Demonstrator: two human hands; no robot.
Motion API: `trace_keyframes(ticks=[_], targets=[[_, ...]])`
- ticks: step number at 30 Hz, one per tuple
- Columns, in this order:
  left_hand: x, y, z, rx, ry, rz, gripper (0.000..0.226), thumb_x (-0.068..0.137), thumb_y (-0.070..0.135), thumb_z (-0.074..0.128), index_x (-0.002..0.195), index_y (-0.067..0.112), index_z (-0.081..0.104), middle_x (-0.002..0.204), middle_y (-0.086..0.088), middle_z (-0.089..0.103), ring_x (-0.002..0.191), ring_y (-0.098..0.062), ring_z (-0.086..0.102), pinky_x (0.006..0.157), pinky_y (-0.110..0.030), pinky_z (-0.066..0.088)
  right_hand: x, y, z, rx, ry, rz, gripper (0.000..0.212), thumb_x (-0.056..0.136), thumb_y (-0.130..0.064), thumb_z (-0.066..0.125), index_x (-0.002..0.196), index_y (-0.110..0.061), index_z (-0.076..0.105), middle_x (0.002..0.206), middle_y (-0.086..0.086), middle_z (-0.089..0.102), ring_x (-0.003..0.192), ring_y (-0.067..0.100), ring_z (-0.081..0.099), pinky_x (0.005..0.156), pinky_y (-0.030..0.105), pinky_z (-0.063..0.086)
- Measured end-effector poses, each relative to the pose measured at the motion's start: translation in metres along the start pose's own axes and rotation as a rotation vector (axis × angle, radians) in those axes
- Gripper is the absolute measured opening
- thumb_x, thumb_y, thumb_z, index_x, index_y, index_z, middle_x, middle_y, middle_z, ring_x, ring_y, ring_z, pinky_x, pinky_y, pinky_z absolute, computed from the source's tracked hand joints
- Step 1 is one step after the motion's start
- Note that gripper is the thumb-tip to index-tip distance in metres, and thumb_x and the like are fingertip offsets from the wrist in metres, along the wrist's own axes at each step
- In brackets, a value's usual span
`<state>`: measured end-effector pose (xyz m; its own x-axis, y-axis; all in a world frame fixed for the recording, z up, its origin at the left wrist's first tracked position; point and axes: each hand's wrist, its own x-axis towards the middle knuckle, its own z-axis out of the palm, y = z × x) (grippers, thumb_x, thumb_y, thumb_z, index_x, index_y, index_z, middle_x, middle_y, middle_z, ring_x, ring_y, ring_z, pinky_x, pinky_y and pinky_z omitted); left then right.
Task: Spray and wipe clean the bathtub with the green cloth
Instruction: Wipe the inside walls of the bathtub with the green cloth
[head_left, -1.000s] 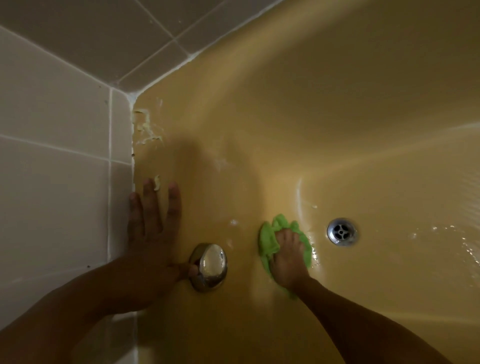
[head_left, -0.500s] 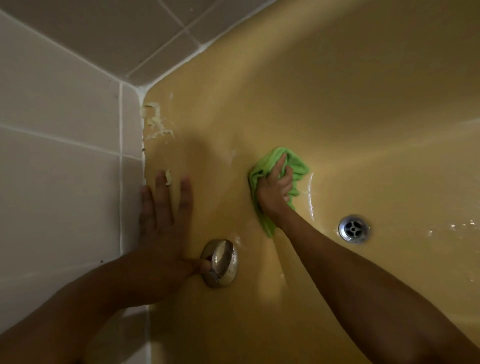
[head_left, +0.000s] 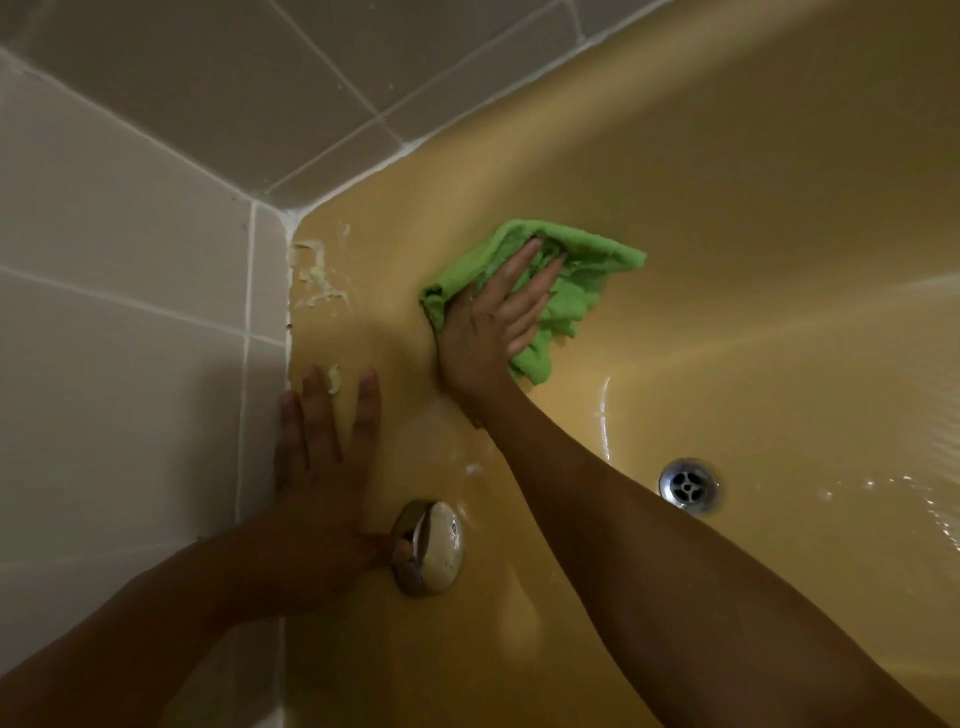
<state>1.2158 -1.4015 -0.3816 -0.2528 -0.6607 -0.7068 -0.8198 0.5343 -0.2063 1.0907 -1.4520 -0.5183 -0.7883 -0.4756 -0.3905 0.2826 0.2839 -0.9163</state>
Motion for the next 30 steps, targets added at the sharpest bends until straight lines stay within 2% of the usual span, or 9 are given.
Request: trace_keyframes(ticks=[5,9,13,17,21,23,26,28,30], targets=[[-0.001,0.003,-0.002,0.024,-0.010,-0.005,0.155,0.071,0.058,0.087,0.114,0.056,-0.062,0.112,0.008,-0.077,0.133,-0.032,-0.054,0.122,-0.055,-0.012,-0.033,0.047,-0.011,-0.134,-0.305,-0.118,0.079,0.083,-0.050,0.014,0.150,-0.033,-0.026,0.166,0.003,-0.029,0.156,0.034,-0.008,0.122,0.055,0.004],[-0.004,0.005,-0.007,0.002,-0.060,0.011,0.151,0.077,0.055,0.084,0.119,0.049,-0.061,0.125,0.001,-0.074,0.135,-0.038,-0.054,0.121,-0.053,-0.015,-0.058,0.109,-0.031,-0.188,-0.499,-0.237,0.077,0.084,-0.053,0.012,0.149,-0.034,-0.025,0.164,0.001,-0.031,0.156,0.033,-0.009,0.123,0.053,0.000],[-0.008,0.006,-0.010,-0.027,-0.069,0.036,0.149,0.079,0.053,0.083,0.123,0.049,-0.059,0.135,-0.002,-0.069,0.135,-0.037,-0.055,0.121,-0.051,-0.015,-0.052,0.129,-0.034,-0.257,-0.476,-0.022,0.074,0.095,-0.045,0.024,0.156,-0.031,-0.016,0.169,0.005,-0.019,0.157,0.030,0.001,0.123,0.051,0.014],[-0.009,0.006,-0.010,-0.044,-0.055,0.052,0.149,0.078,0.051,0.085,0.120,0.053,-0.059,0.137,-0.001,-0.069,0.136,-0.036,-0.054,0.121,-0.052,-0.014,-0.040,0.113,-0.033,-0.153,-0.439,0.154,0.069,0.108,-0.030,0.036,0.161,-0.035,-0.009,0.170,-0.001,-0.018,0.157,0.025,-0.001,0.123,0.054,0.011],[-0.008,0.008,-0.009,-0.064,-0.027,0.046,0.144,0.082,0.051,0.081,0.123,0.051,-0.056,0.141,-0.004,-0.066,0.139,-0.036,-0.051,0.122,-0.052,-0.014,-0.051,0.104,-0.038,-0.034,-0.448,0.008,0.074,0.104,-0.026,0.041,0.158,-0.042,-0.006,0.170,0.001,-0.018,0.157,0.022,-0.002,0.124,0.050,0.011],[-0.006,0.010,-0.008,-0.077,0.013,0.035,0.139,0.085,0.050,0.079,0.125,0.051,-0.055,0.145,-0.007,-0.062,0.141,-0.038,-0.048,0.123,-0.055,-0.013,-0.064,0.109,-0.045,-0.054,-0.487,-0.092,0.074,0.095,-0.035,0.039,0.153,-0.050,-0.005,0.170,-0.005,-0.015,0.156,0.020,0.000,0.120,0.048,0.012],[-0.004,0.013,-0.009,-0.072,0.034,0.020,0.141,0.083,0.052,0.080,0.122,0.052,-0.056,0.146,-0.008,-0.061,0.143,-0.041,-0.045,0.123,-0.056,-0.010,-0.093,0.143,-0.058,-0.131,-0.547,-0.207,0.075,0.088,-0.045,0.031,0.156,-0.043,0.001,0.169,-0.009,-0.011,0.154,0.014,0.001,0.120,0.042,0.012],[-0.004,0.013,-0.010,-0.077,0.023,0.024,0.145,0.080,0.052,0.082,0.118,0.056,-0.057,0.145,-0.006,-0.062,0.143,-0.040,-0.045,0.123,-0.056,-0.009,-0.110,0.177,-0.069,-0.173,-0.598,-0.191,0.078,0.085,-0.042,0.030,0.157,-0.035,0.003,0.170,-0.002,-0.008,0.154,0.015,0.000,0.124,0.042,0.011],[-0.004,0.011,-0.012,-0.090,0.019,0.032,0.147,0.077,0.051,0.085,0.118,0.060,-0.056,0.146,-0.004,-0.062,0.143,-0.039,-0.045,0.123,-0.056,-0.010,-0.122,0.207,-0.082,-0.271,-0.652,-0.097,0.080,0.080,-0.046,0.024,0.154,-0.039,-0.003,0.170,0.000,-0.010,0.156,0.021,-0.001,0.126,0.049,0.010]])
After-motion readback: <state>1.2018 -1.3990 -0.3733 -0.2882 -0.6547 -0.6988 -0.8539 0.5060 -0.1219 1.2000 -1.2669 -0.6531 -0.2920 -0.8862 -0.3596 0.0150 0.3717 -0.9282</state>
